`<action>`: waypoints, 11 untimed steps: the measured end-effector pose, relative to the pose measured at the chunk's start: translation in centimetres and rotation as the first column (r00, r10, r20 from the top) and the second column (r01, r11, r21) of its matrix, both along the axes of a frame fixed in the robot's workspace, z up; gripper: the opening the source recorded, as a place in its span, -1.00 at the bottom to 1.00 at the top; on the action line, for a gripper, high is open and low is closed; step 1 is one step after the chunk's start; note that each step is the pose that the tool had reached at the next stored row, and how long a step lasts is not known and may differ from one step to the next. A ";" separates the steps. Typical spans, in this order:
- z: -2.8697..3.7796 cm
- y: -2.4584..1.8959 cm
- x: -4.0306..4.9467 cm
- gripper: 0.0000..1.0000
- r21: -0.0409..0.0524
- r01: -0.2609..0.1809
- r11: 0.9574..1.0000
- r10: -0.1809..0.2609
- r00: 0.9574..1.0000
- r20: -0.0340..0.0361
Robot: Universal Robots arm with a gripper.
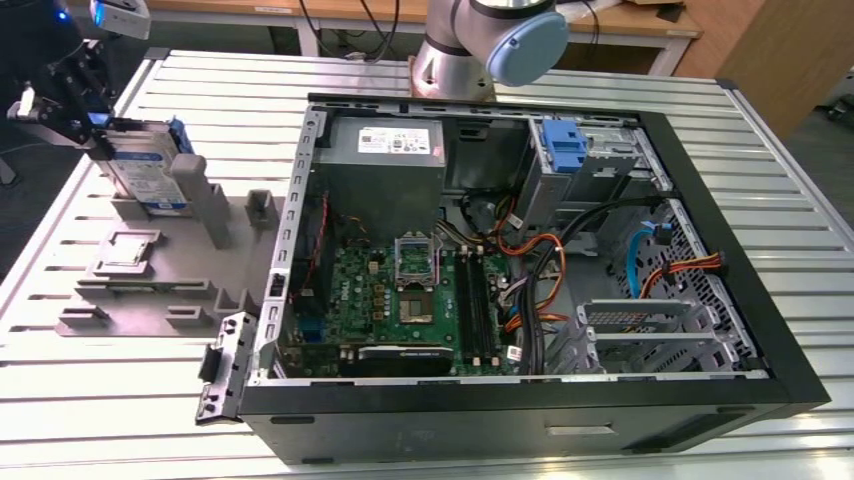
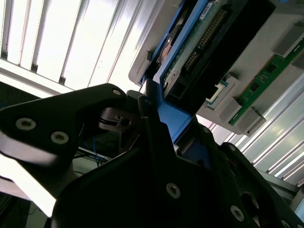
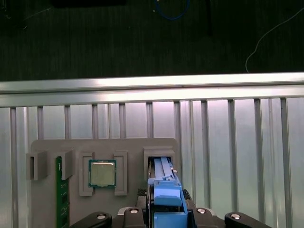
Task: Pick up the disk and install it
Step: 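Pick up the disk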
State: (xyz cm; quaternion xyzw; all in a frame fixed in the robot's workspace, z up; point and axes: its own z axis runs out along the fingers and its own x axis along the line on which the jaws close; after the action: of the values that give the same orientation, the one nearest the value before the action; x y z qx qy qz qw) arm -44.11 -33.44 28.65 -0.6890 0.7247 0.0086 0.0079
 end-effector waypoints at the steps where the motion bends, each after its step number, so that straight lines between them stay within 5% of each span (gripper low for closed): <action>1: 0.00 0.00 0.00 -0.26 0.000 0.000 1.000 0.000 1.000 0.000; 11: -0.01 0.00 0.00 -0.26 0.000 0.000 1.000 0.000 1.000 0.000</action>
State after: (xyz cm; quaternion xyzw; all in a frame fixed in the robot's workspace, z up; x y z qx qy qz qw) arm -44.11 -33.44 28.64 -0.6890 0.7247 0.0086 0.0079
